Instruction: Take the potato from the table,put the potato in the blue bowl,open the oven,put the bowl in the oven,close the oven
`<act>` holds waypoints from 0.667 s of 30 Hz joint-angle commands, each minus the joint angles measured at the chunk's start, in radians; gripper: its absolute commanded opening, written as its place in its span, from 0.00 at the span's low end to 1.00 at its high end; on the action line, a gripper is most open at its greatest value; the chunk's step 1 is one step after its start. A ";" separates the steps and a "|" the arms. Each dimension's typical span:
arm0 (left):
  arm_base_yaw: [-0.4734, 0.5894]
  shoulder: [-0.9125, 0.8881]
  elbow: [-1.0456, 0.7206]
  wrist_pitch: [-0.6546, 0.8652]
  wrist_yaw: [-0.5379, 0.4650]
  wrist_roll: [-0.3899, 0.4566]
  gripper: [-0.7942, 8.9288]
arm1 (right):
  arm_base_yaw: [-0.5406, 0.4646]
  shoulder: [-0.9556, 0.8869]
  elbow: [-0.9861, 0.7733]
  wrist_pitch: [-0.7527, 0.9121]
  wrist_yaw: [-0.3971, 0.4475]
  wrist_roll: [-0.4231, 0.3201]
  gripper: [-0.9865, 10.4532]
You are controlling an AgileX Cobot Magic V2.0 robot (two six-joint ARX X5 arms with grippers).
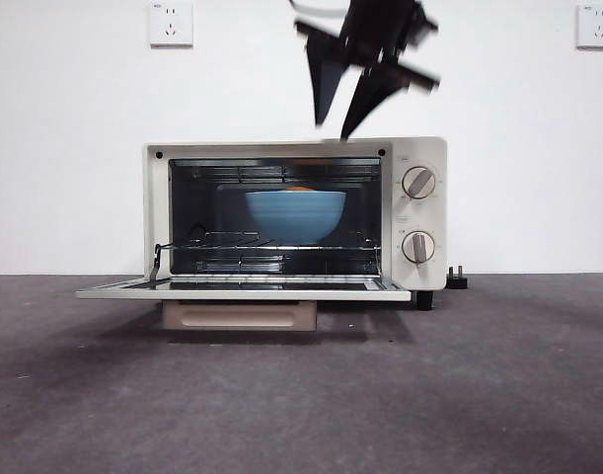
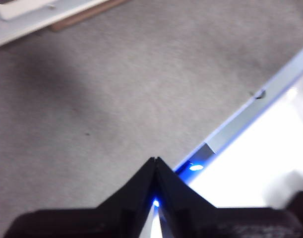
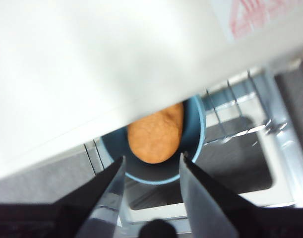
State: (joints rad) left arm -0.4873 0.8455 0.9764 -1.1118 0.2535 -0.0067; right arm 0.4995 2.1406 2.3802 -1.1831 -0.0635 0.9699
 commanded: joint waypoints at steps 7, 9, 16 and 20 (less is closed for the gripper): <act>0.023 0.066 -0.001 0.087 -0.019 0.071 0.07 | 0.060 -0.063 0.253 -0.193 0.228 -0.600 0.25; 0.041 0.101 -0.001 0.099 -0.019 0.088 0.07 | 0.079 -0.091 0.253 -0.194 0.276 -0.693 0.25; 0.190 0.234 -0.001 0.165 0.059 0.116 0.07 | 0.096 -0.204 0.235 -0.196 0.422 -0.887 0.25; 0.299 0.305 -0.001 0.214 0.213 0.123 0.07 | 0.058 -0.312 0.120 -0.196 0.546 -0.925 0.25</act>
State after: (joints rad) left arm -0.2142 1.1381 0.9764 -0.9138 0.4255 0.0975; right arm 0.5724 1.8519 2.5355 -1.3548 0.4572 0.0872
